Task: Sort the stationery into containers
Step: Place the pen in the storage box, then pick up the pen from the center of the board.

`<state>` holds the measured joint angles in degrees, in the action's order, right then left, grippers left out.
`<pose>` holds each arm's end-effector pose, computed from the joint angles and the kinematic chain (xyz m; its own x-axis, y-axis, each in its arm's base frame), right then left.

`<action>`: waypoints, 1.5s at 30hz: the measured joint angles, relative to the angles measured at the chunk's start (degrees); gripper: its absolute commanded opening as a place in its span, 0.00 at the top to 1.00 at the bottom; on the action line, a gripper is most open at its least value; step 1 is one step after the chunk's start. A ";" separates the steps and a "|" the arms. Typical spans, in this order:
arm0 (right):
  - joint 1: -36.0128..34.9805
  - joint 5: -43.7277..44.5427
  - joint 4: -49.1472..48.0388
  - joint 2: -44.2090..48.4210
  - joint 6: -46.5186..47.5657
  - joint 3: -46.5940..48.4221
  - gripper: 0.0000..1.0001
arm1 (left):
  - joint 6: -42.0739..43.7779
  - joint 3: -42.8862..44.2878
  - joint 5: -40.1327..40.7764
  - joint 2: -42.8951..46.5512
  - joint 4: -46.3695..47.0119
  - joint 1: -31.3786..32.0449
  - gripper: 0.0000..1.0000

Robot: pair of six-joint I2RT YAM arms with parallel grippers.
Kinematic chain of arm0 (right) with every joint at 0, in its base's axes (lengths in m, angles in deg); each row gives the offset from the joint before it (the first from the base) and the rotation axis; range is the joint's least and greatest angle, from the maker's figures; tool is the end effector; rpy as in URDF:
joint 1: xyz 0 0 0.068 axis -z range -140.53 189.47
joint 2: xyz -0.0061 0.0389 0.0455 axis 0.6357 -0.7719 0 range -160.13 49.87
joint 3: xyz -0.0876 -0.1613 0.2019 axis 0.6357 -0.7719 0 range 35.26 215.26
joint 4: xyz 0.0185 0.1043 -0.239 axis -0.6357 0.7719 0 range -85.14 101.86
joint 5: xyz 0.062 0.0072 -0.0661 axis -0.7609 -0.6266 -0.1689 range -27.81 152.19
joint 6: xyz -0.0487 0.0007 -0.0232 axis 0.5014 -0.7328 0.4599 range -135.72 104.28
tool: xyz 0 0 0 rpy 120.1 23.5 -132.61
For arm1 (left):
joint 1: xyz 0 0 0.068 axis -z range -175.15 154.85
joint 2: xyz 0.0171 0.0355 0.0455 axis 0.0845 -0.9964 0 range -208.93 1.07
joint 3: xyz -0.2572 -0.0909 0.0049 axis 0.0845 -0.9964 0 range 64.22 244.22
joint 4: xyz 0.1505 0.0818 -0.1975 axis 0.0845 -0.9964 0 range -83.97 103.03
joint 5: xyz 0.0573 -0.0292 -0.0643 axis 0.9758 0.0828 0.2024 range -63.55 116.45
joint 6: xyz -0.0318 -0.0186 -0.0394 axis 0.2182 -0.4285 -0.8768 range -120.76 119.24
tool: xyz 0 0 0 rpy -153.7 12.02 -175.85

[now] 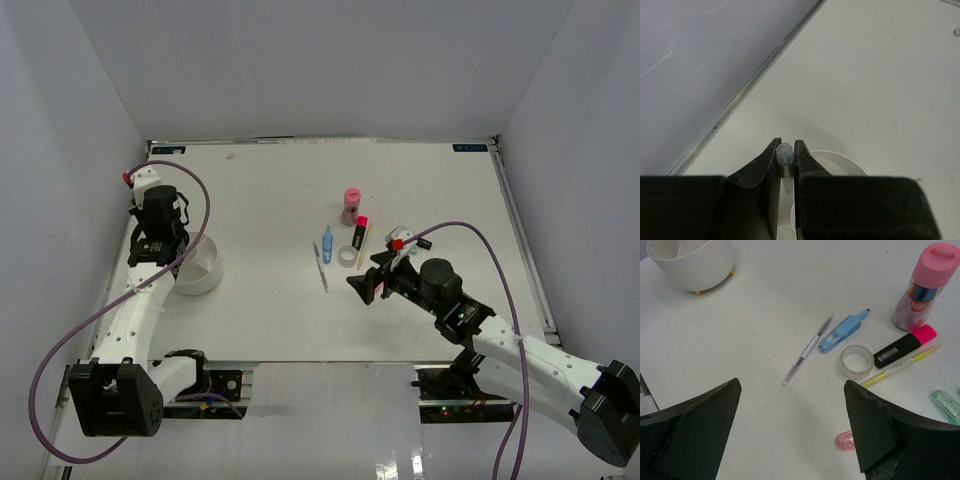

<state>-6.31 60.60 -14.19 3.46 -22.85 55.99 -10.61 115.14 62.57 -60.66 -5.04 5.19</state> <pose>0.1343 0.1395 0.2400 -0.1713 0.0020 -0.9852 -0.7199 0.6825 0.1265 0.2369 0.0195 0.3092 -0.3884 -0.1358 -0.9114 -0.5865 0.7993 0.1309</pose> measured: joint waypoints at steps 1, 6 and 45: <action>0.00 0.02 0.00 0.00 0.00 0.00 0.10 | 0.09 -0.68 -0.02 0.00 0.79 0.00 0.95; 0.00 0.02 0.00 0.00 0.00 0.00 0.10 | 0.76 -4.28 0.31 0.09 3.48 0.00 0.93; -3.54 10.43 16.81 -28.17 -1.64 21.44 0.00 | -6.47 1.20 -18.45 3.76 -2.95 -0.07 0.02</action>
<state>-9.85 71.03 2.62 -24.71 -24.49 77.44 -17.08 116.34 44.12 -56.91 -7.99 5.12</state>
